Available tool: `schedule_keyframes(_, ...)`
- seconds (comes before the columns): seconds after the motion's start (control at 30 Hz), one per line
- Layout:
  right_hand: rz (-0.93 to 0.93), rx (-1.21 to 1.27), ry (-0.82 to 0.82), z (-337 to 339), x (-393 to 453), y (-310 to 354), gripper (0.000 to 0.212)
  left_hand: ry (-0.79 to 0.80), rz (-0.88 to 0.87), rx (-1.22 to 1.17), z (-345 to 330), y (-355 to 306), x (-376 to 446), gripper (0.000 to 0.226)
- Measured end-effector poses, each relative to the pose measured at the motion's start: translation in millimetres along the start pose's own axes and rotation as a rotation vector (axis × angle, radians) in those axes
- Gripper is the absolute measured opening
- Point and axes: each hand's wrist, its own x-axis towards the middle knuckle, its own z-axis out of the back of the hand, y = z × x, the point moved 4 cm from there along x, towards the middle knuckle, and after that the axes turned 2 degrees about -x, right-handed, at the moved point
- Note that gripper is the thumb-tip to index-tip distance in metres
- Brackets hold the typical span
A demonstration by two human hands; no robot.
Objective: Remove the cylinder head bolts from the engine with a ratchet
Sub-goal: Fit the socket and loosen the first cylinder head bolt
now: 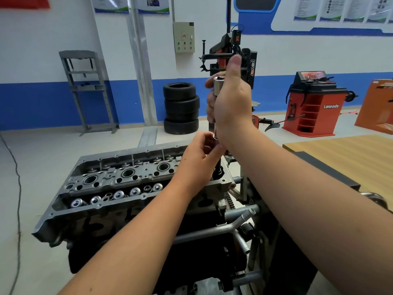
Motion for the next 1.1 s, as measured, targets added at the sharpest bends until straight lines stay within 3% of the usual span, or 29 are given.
schedule_keyframes(0.17,0.163,-0.119,0.0,3.0,-1.3,-0.1,0.033,0.031,-0.013,0.021,0.6,-1.8,-2.1,0.021)
schedule_keyframes(0.27,0.103,-0.146,0.017,3.3,3.7,0.9,0.046,-0.006,-0.01,0.001,1.4,-1.5,-0.2,0.007)
schedule_keyframes(0.4,-0.011,-0.016,0.006,1.5,2.5,-1.5,0.064,0.011,-0.006,-0.024,0.7,-1.7,-1.1,0.024)
schedule_keyframes(0.57,0.147,-0.035,0.051,3.1,-1.8,0.4,0.034,0.044,-0.031,0.002,-2.0,-4.0,-2.7,0.022)
schedule_keyframes(0.67,0.16,-0.146,-0.005,4.4,0.2,1.2,0.045,-0.016,-0.018,-0.02,-0.9,-0.8,0.4,0.021)
schedule_keyframes(0.8,-0.02,-0.119,-0.056,-1.8,2.1,-1.7,0.065,-0.013,-0.017,-0.015,-0.3,-1.1,-2.1,0.025)
schedule_keyframes(1.0,0.128,-0.068,0.015,4.9,-2.3,-0.4,0.036,0.025,-0.025,0.047,-2.4,-2.8,-1.4,0.016)
schedule_keyframes(1.1,0.116,-0.181,0.012,5.1,1.6,6.2,0.04,-0.028,0.012,0.006,-1.5,-0.1,2.2,0.008)
